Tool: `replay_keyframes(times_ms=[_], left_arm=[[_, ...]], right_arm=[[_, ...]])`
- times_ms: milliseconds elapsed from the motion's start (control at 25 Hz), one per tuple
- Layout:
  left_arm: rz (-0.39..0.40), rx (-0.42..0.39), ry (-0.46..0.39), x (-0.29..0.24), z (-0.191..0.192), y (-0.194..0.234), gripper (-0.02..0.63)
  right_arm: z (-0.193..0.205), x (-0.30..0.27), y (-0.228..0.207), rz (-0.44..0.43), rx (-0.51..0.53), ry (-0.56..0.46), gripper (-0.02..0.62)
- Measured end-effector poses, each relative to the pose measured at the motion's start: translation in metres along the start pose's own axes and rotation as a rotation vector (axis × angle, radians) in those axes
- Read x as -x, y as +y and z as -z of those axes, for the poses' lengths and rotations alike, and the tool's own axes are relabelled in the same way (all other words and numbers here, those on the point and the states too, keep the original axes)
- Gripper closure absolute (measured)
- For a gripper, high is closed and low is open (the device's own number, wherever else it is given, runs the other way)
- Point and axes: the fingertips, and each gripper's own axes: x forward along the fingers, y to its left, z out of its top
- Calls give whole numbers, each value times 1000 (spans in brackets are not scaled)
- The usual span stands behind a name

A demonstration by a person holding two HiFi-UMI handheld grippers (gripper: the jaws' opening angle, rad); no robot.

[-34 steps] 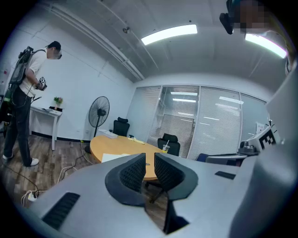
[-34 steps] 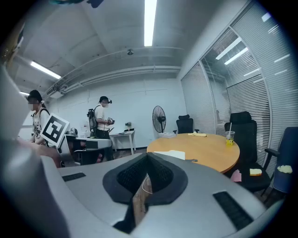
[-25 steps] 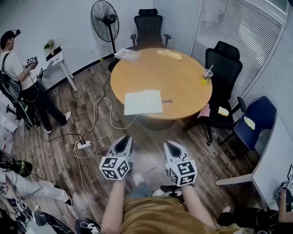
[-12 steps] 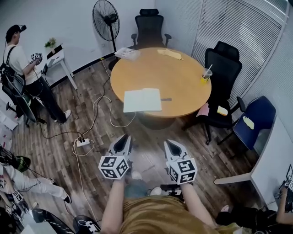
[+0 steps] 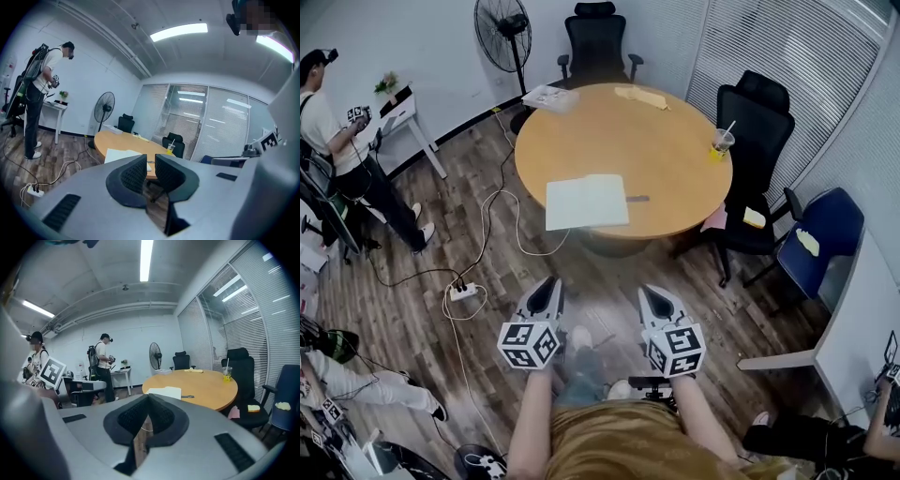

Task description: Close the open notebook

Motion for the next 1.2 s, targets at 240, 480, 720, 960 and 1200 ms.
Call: replay_keyframes(times_ms=[240, 480, 720, 960, 1200], left_arm=[[24, 9, 22, -58, -16, 39, 532], [38, 27, 38, -121, -35, 92, 532], [49, 47, 55, -164, -41, 136, 532], [69, 69, 79, -190, -39, 156, 532], [79, 71, 99, -213, -38, 151, 532]], right_arm=[[-9, -62, -25, 46, -14, 23, 584], [-26, -134, -41, 77, -5, 40, 584], [-35, -185, -58, 125, -4, 40, 584], [-45, -200, -58, 156, 10, 34, 584], [-40, -199, -82, 195, -22, 48, 583]])
